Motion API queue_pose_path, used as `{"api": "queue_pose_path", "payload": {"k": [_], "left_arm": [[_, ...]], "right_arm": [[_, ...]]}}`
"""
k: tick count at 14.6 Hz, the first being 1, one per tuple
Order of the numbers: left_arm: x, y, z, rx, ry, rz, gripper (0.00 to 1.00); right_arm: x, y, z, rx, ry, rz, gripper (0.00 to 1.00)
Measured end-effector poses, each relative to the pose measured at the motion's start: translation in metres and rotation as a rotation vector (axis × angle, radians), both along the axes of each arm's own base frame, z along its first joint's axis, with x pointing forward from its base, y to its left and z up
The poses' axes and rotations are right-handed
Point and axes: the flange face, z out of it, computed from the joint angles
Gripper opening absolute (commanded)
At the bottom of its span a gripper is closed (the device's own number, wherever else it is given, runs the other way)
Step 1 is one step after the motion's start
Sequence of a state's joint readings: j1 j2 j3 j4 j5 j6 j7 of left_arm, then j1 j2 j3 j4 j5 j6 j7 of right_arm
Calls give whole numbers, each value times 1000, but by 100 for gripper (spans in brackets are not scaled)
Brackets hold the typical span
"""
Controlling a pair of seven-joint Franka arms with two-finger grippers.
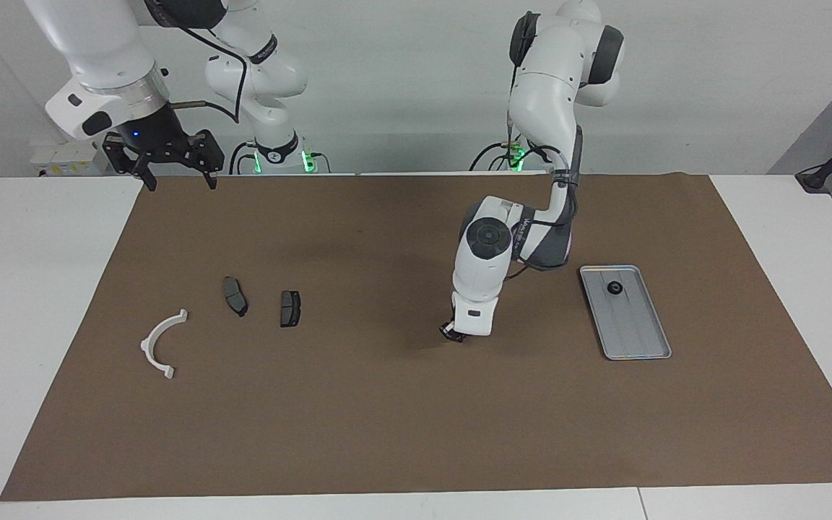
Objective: Pick bearing gear from pile to tray
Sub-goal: 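Lower the bearing into the silver tray and open the left gripper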
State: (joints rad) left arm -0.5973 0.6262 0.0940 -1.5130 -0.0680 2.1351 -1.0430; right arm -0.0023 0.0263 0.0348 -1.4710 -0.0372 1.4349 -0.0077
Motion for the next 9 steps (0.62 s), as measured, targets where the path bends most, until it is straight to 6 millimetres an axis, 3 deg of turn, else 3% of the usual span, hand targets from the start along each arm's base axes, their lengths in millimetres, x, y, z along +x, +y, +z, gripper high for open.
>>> {"api": "queue_pose_path", "payload": {"k": [2, 4, 7, 9], "left_arm": [[14, 33, 20, 15, -11, 18, 0], [20, 83, 51, 17, 1, -13, 0], [17, 183, 79, 3, 23, -118, 0], [14, 249, 74, -5, 24, -192, 0]], "right_arm": [[0, 1, -1, 0, 1, 2, 100], [-1, 1, 0, 0, 0, 1, 100], [-1, -1, 1, 0, -1, -1, 100], [-1, -1, 1, 0, -1, -2, 100]]}}
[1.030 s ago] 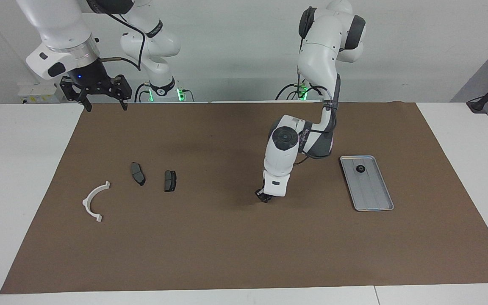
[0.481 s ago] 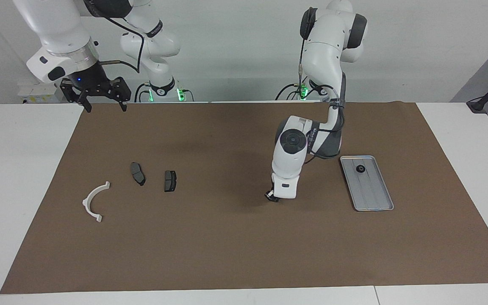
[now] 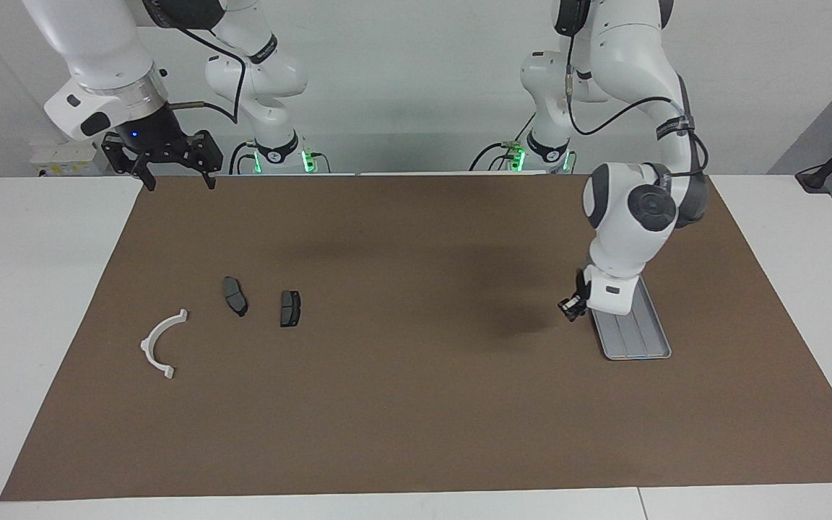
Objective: Pick bearing gear from pile to tray
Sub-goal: 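Lower the bearing into the silver tray and open the left gripper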
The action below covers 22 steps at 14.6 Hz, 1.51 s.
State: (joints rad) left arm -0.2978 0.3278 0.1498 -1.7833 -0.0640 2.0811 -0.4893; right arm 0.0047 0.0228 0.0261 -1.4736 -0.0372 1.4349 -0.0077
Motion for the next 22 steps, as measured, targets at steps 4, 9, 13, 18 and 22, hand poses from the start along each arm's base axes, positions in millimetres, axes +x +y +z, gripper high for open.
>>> {"api": "queue_pose_path", "payload": {"k": [4, 9, 13, 18, 22], "left_arm": [[-3, 87, -23, -5, -20, -94, 0], [-6, 94, -36, -3, -53, -115, 0], [-16, 99, -60, 1, -46, -120, 0], [-21, 103, -71, 4, -57, -121, 1], [-23, 103, -72, 5, -70, -122, 100]], "right_arm": [[0, 0, 0, 0, 0, 0, 100], [0, 0, 1, 0, -1, 0, 100], [-1, 0, 1, 0, -2, 0, 100], [-1, 0, 1, 0, -2, 0, 100], [-1, 0, 1, 0, -2, 0, 100]]}}
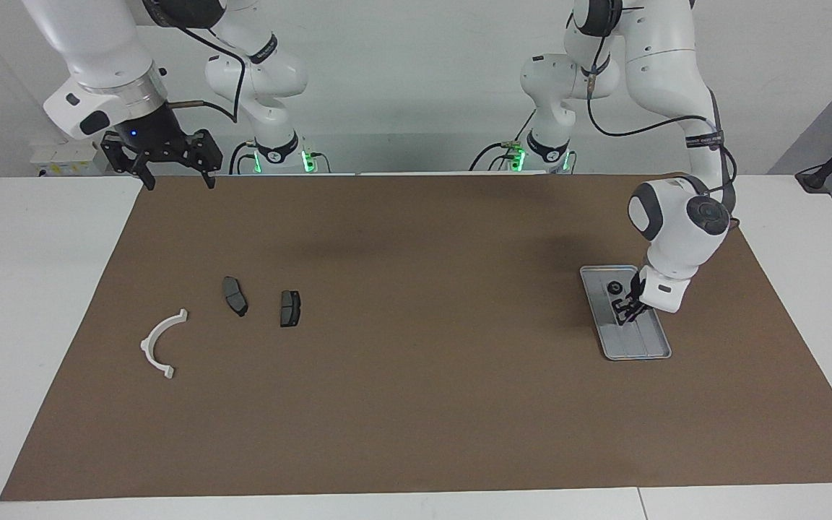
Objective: Pick bearing gear from pile to tray
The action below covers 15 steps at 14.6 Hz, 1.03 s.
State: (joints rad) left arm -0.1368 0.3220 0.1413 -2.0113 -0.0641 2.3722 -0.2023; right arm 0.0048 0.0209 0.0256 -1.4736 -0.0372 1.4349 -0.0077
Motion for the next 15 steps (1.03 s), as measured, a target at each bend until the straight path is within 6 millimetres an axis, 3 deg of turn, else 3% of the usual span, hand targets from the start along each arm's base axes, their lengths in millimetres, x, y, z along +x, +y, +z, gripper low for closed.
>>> {"api": "queue_pose_path", "payload": {"k": [3, 5, 6, 8, 12, 15], "left_arm": [[1, 0, 2, 0, 3, 0, 100], [6, -1, 20, -5, 30, -1, 100], [8, -1, 42, -11, 47, -2, 100], [2, 2, 103, -27, 70, 0, 100], [-49, 13, 222, -51, 71, -4, 100], [-74, 17, 276, -21, 46, -25, 100]], "right_arm": [[0, 1, 0, 0, 0, 1, 100], [0, 1, 0, 0, -1, 2, 100], [0, 1, 0, 0, -1, 2, 100], [0, 1, 0, 0, -1, 2, 100], [0, 1, 1, 0, -1, 3, 100], [0, 1, 1, 0, -2, 3, 100]]}}
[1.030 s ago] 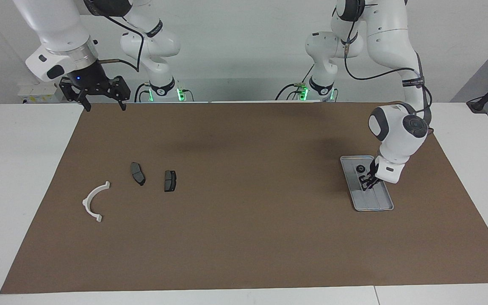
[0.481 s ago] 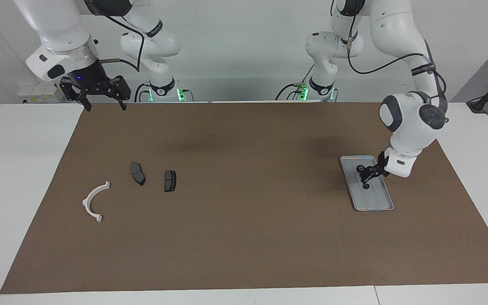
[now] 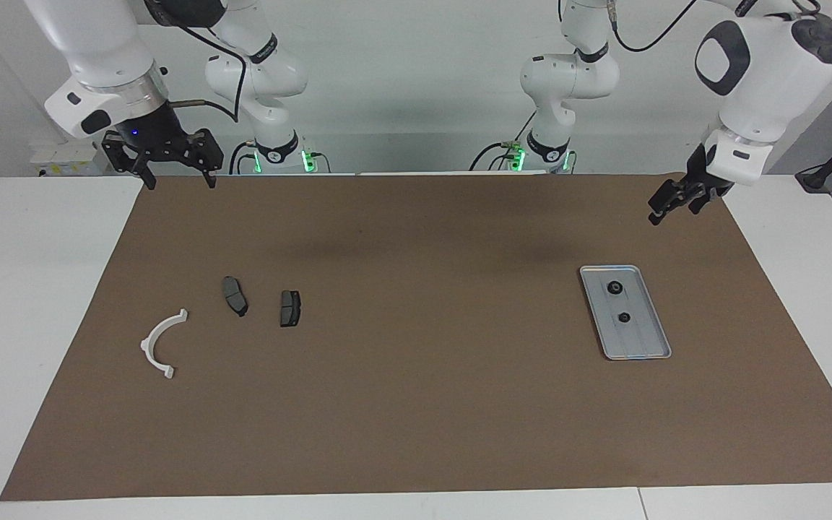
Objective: Pick bearing gear from pile to tray
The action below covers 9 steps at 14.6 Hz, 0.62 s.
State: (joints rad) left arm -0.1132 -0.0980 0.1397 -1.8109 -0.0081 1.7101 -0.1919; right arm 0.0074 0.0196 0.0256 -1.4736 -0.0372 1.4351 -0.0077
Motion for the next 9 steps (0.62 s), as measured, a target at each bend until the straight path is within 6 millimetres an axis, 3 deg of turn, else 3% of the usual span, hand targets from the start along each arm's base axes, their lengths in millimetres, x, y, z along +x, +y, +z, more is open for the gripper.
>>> {"api": "queue_pose_path", "payload": {"k": [2, 5, 9], "left_arm": [[1, 0, 7, 10, -9, -19, 100], [11, -1, 1, 15, 6, -37, 100], [27, 15, 7, 15, 13, -52, 100]], "right_arm": [[0, 0, 0, 0, 0, 0, 100], [0, 0, 0, 0, 0, 0, 100], [0, 0, 0, 0, 0, 0, 100]]}}
